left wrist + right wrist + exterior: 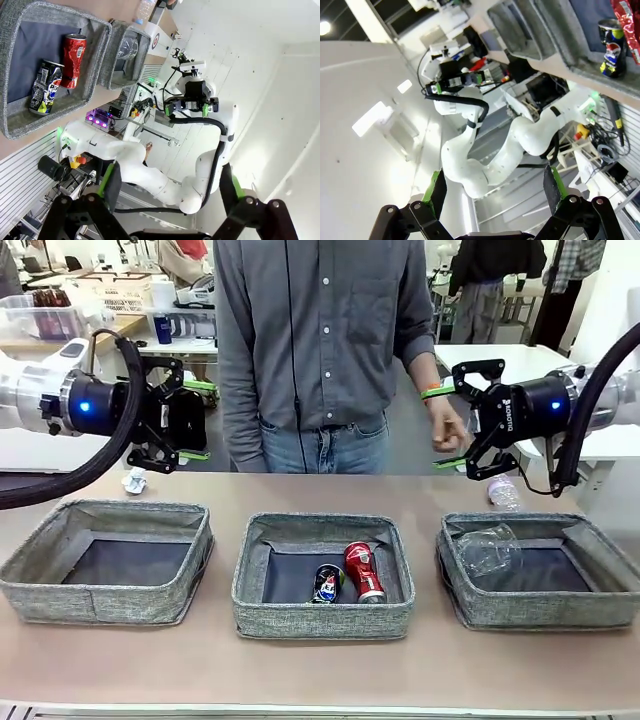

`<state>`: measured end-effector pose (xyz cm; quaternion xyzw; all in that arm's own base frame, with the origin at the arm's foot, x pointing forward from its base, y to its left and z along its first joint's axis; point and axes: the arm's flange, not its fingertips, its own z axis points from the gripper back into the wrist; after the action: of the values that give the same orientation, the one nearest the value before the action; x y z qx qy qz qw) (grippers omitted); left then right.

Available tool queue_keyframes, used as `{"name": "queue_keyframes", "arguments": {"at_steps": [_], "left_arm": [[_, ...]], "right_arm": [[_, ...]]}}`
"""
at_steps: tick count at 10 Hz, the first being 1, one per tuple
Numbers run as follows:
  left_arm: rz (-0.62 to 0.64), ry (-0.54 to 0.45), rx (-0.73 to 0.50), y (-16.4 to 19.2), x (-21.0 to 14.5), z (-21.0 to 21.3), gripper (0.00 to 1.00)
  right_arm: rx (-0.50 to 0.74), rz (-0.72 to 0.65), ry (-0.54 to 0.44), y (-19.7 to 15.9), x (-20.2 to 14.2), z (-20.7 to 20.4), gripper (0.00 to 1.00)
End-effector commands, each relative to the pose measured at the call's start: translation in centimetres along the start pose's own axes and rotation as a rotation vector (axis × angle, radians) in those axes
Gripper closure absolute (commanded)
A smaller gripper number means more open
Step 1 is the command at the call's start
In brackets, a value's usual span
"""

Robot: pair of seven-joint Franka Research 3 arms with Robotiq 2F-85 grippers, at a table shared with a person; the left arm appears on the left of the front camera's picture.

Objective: Sort the waste into the appropriate baskets.
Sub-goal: Pick up the waste item pointed out by the person.

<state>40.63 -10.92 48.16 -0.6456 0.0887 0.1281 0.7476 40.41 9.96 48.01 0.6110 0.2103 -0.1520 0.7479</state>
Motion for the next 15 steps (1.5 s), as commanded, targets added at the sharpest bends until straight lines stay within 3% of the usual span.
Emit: {"name": "queue_keyframes", "arguments": {"at_steps": [1,9,10,12,13,14,15], "left_arm": [[0.012,0.013,0.008,-0.2,0.0,0.2,0.00],[0.012,0.013,0.008,-0.2,0.0,0.2,0.00],[0.012,0.013,0.008,-0.2,0.0,0.2,0.00],[0.012,0.013,0.008,-0.2,0.0,0.2,0.00],[0.012,0.013,0.008,-0.2,0.0,0.2,0.00],[0.012,0.013,0.008,-0.2,0.0,0.2,0.00],[0.012,0.013,0.008,-0.2,0.0,0.2,0.00]], "right_arm": [[-0.003,0.019,0.011,0.1,0.0,0.3,0.00],[0.000,0.000,0.000,0.0,0.0,0.0,0.00],[-0.160,0.083,-0.353,0.3,1.1,-0.9,0.00],[-0.522,0.132,-0.880,1.1,3.7,-2.4,0.00],[-0.684,0.305,-1.052,1.5,5.4,-1.9,0.00],[-0.766,0.438,-1.115,1.7,6.4,-0.7,0.00],[-0.843,0.545,-1.098,2.1,7.1,1.0,0.00]]}}
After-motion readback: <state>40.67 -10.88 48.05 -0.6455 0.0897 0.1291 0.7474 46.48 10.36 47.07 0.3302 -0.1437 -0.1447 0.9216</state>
